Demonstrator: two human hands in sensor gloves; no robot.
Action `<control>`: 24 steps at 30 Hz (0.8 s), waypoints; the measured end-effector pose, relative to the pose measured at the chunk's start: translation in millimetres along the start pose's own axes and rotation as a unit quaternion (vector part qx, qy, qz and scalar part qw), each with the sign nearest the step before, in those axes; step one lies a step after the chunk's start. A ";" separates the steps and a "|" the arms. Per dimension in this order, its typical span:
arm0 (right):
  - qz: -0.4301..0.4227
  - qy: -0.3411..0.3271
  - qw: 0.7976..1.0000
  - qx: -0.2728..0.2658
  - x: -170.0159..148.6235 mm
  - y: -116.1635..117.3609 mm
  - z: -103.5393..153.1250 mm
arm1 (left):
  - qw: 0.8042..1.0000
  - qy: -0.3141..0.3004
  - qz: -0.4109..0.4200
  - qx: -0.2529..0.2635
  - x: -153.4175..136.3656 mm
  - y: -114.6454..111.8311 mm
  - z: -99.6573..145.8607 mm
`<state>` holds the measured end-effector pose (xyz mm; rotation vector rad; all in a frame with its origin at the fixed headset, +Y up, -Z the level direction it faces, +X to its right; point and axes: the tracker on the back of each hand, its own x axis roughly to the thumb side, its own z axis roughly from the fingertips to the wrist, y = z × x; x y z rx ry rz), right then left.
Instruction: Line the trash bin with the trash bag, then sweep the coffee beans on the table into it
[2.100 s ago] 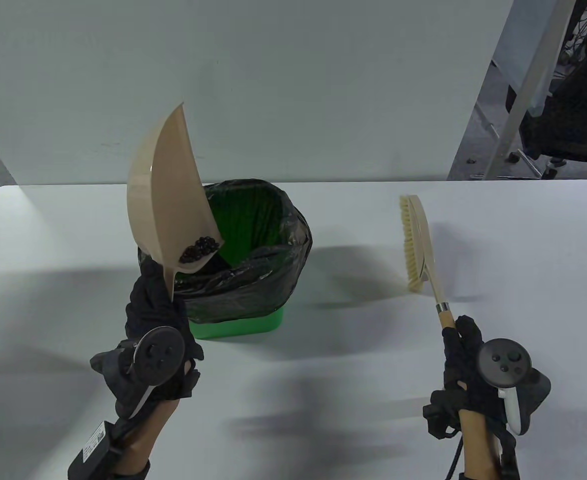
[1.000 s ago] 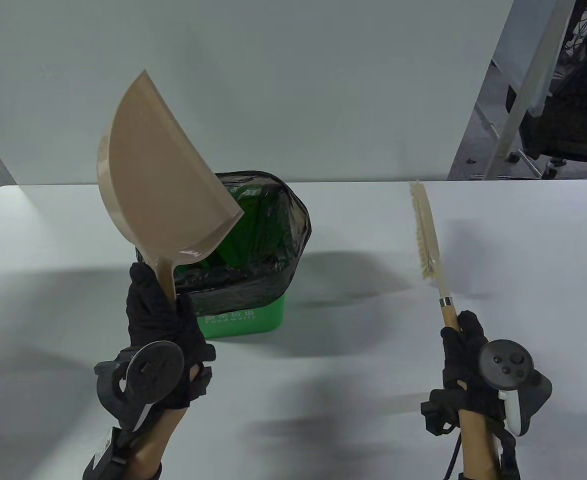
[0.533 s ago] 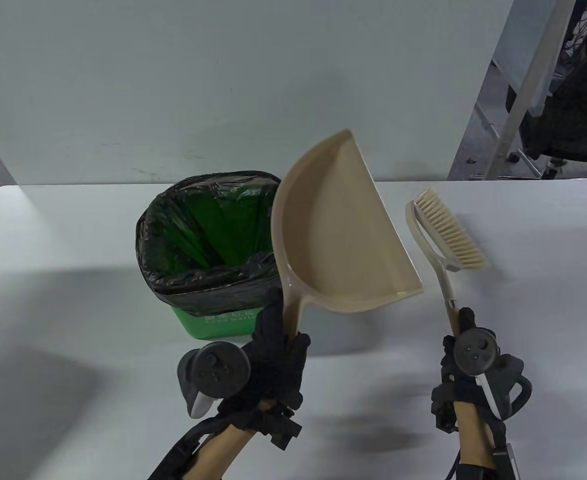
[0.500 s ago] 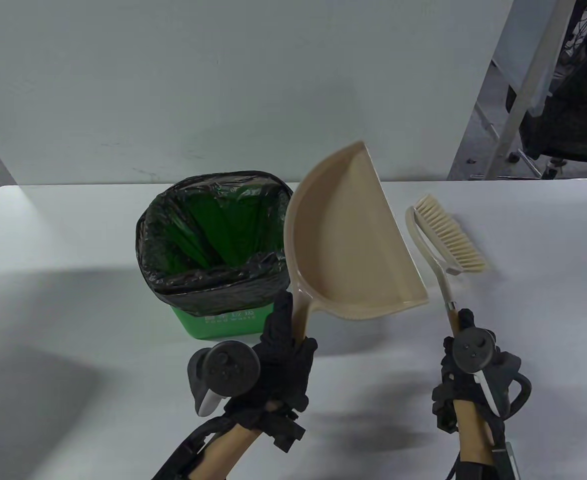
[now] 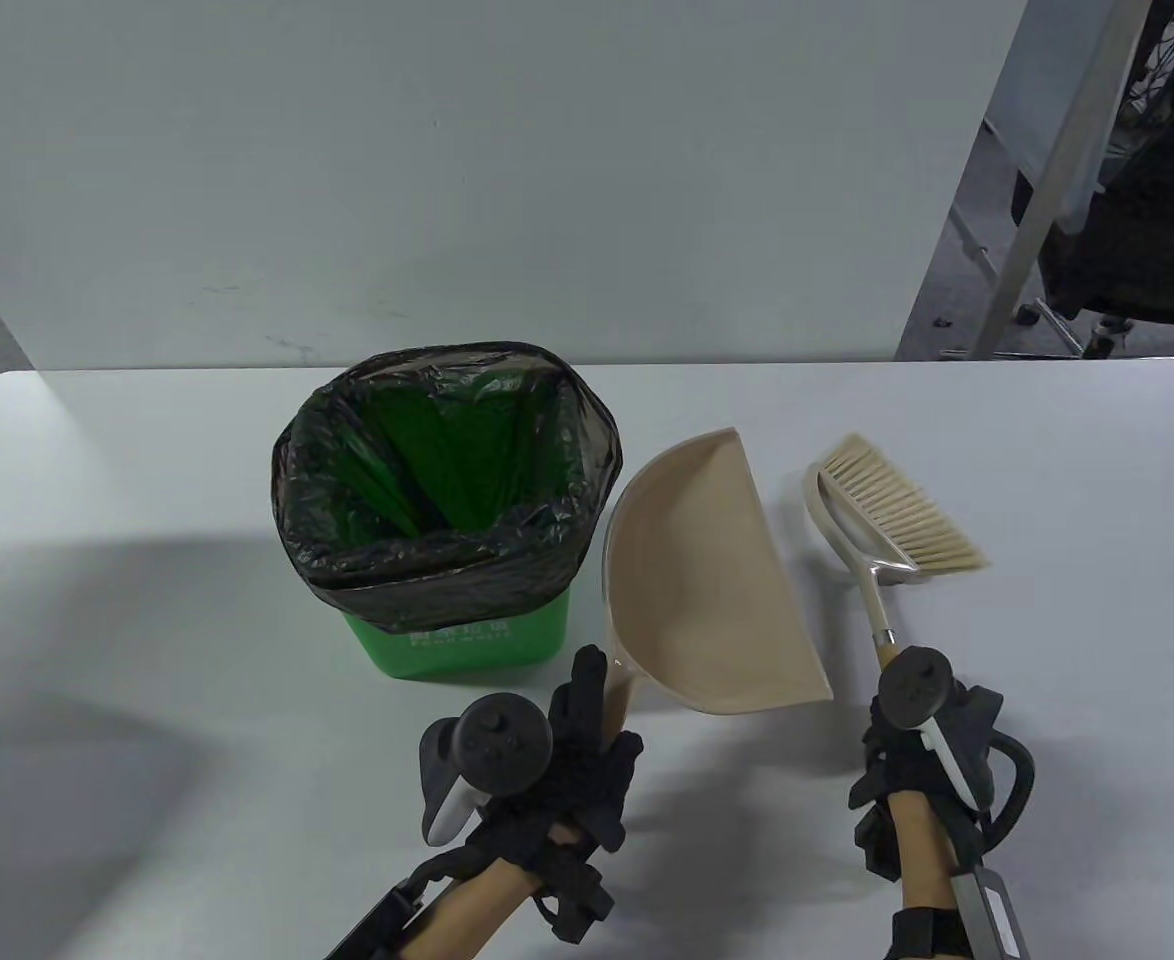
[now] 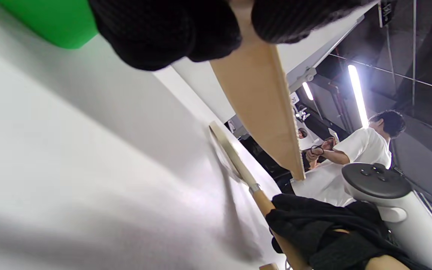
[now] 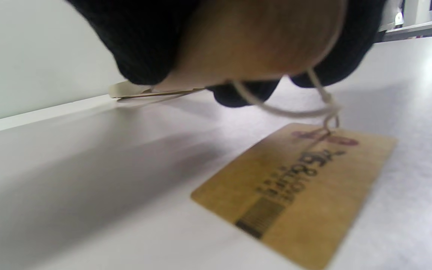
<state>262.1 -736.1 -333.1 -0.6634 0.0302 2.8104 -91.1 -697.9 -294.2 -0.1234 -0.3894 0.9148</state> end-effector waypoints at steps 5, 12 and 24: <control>0.034 0.007 0.999 0.018 0.7 4.5 -0.8 | 1.000 0.019 0.004 -0.019 -7.8 -7.4 -1.2; 0.076 0.005 0.995 0.065 5.5 9.4 -2.2 | 0.999 0.034 0.002 -0.042 -11.5 -15.3 -2.9; 0.003 -0.062 0.998 -0.022 15.7 -22.9 12.9 | 0.992 0.098 0.025 -0.077 -15.3 -30.5 -39.8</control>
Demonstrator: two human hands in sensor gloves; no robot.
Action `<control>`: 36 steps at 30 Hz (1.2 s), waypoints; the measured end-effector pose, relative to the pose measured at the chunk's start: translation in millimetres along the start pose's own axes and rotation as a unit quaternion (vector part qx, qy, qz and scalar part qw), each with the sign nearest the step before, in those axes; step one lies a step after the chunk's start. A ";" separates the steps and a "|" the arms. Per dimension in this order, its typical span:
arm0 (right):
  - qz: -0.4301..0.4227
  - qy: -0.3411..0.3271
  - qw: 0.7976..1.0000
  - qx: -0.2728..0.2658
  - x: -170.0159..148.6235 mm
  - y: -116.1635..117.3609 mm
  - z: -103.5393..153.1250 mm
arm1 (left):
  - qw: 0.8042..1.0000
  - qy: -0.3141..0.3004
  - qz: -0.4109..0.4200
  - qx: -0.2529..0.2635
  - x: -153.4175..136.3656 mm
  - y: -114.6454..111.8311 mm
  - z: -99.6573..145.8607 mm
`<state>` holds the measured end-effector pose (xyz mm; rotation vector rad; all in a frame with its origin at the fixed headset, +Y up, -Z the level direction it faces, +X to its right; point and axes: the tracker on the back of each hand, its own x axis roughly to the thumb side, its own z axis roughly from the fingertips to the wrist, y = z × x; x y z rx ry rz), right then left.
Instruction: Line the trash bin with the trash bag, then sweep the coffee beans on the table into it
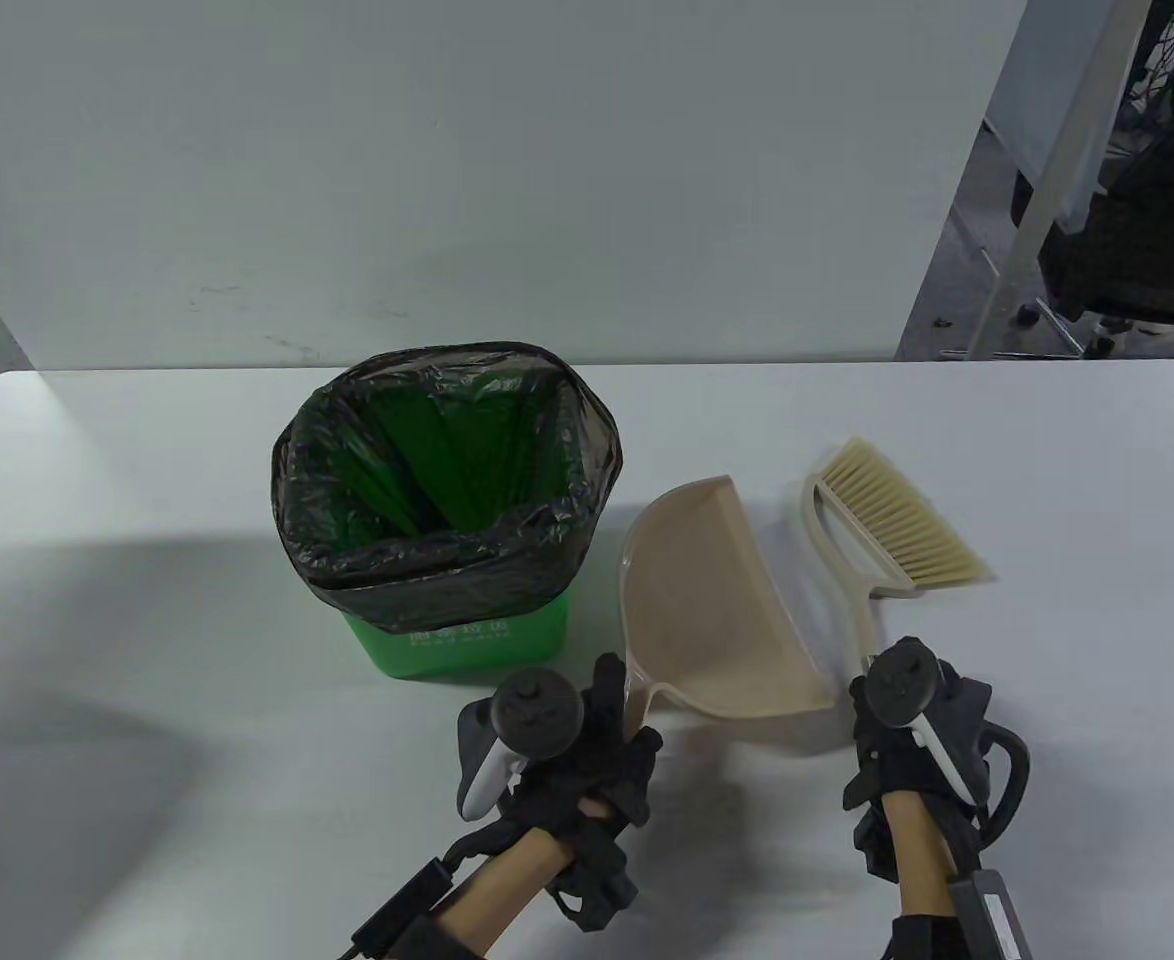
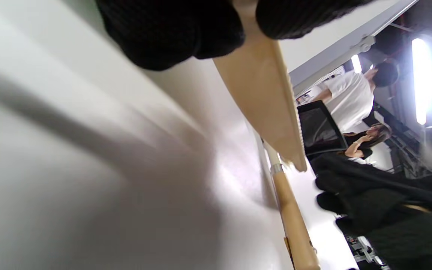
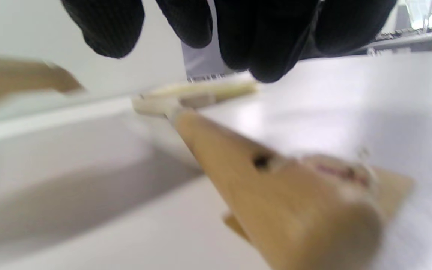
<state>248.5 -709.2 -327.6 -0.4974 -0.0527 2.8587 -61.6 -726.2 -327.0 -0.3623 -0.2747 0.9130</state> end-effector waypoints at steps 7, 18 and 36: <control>-0.045 -0.047 0.997 -0.039 4.6 -17.7 16.1 | 0.997 0.058 -0.016 -0.041 3.7 -9.2 -38.6; -0.062 -0.038 0.997 0.005 0.7 -9.6 9.9 | 0.994 0.092 -0.021 -0.047 -4.3 -15.1 -64.7; -0.050 -0.131 0.990 -0.017 26.6 -13.4 22.9 | 0.958 -0.043 -0.278 0.060 -0.8 64.7 49.0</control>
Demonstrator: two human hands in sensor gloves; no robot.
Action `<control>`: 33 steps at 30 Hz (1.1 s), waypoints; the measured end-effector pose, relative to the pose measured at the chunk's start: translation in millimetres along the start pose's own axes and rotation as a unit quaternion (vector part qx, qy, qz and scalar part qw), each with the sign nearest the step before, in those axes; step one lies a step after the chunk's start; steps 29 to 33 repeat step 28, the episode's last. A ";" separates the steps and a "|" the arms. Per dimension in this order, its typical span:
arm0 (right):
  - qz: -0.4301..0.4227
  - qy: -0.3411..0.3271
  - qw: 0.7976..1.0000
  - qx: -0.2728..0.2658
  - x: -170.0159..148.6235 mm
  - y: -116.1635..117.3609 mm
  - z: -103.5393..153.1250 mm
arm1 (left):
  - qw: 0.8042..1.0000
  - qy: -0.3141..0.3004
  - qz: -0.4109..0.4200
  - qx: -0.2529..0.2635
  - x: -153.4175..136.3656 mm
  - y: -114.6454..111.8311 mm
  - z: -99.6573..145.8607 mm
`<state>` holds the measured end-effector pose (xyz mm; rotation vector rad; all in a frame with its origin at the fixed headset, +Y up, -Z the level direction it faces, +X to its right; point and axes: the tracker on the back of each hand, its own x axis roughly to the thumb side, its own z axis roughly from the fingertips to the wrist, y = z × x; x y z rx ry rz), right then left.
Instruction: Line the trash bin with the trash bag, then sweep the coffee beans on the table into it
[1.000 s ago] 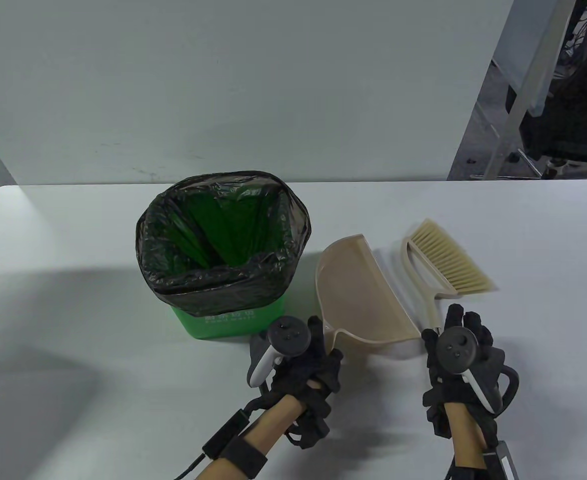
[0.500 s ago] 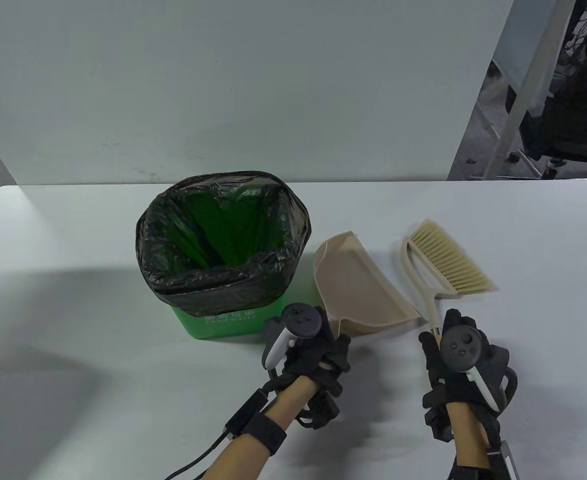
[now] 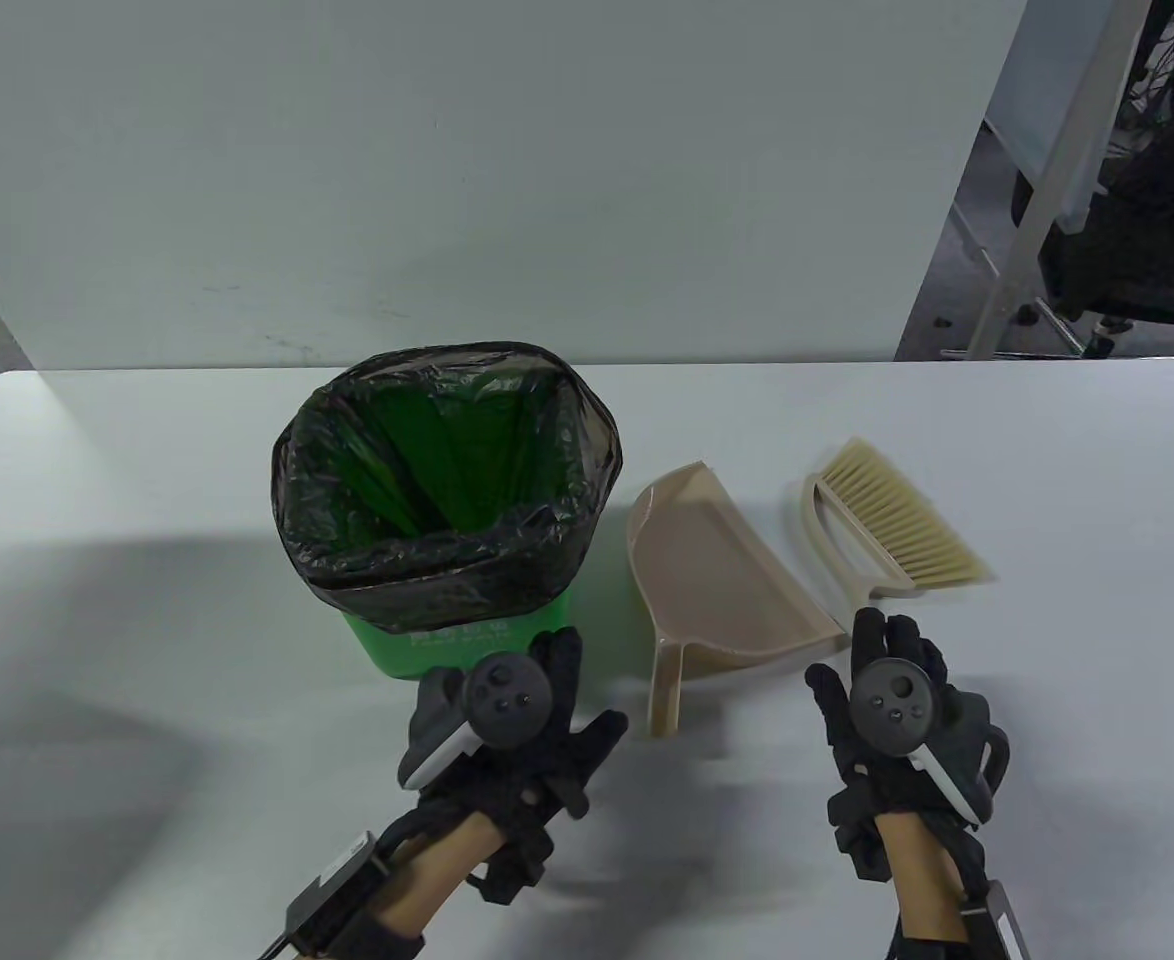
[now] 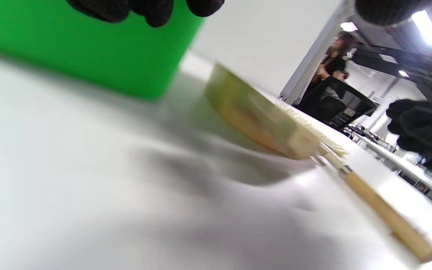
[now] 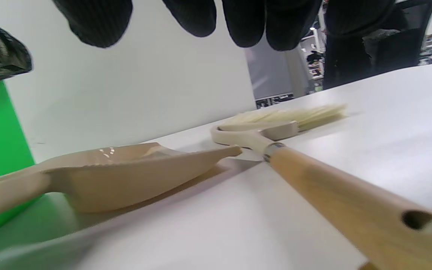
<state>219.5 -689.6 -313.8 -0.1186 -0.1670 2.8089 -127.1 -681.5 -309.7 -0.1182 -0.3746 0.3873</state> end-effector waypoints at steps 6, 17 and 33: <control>0.005 -0.041 0.999 0.000 14.2 1.0 6.9 | 0.996 0.006 -0.084 0.007 -17.8 9.4 32.6; 0.008 -0.057 0.998 0.014 19.0 6.1 8.2 | 0.996 0.023 -0.074 0.036 -27.6 17.1 33.8; 0.001 -0.058 0.998 0.021 19.4 9.0 8.3 | 0.996 0.036 -0.078 0.026 -33.3 11.7 32.0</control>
